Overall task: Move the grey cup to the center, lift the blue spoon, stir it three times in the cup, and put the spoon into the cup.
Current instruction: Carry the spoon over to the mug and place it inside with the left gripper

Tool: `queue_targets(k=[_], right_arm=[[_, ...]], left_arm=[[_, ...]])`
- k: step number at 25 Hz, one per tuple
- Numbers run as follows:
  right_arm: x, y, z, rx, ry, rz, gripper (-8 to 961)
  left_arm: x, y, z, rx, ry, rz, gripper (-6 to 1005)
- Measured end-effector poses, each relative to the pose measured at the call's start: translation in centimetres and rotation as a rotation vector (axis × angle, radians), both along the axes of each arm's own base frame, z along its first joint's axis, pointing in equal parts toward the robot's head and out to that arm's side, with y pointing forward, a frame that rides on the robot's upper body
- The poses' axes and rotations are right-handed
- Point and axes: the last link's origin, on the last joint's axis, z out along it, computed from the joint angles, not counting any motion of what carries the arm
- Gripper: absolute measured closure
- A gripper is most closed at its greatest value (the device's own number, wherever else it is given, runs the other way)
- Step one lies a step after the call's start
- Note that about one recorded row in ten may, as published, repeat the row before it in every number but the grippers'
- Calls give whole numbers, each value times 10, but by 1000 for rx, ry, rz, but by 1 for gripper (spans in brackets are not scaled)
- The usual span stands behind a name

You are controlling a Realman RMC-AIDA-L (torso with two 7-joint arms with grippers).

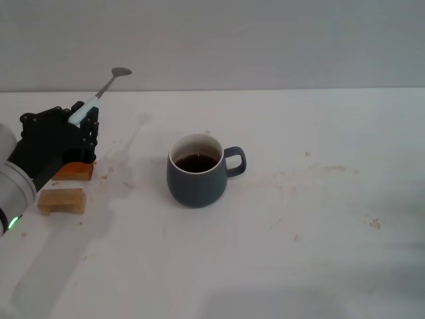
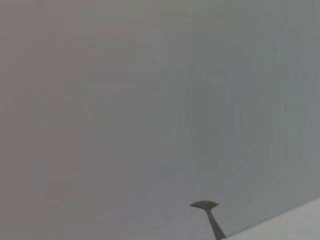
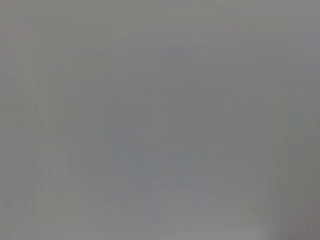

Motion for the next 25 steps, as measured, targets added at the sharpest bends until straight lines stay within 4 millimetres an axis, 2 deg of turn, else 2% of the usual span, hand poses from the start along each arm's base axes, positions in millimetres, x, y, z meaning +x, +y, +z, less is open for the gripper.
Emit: queue_targets(k=[10, 16, 25], right_arm=[[11, -10, 5, 11, -11, -37, 955], [20, -24, 16, 79, -13, -68, 954], [26, -30, 21, 100, -23, -88, 954]], left_arm=[[35, -3, 5, -62, 124, 6, 842], [47, -2, 7, -97, 200, 16, 843], [60, -7, 11, -163, 300, 20, 844]])
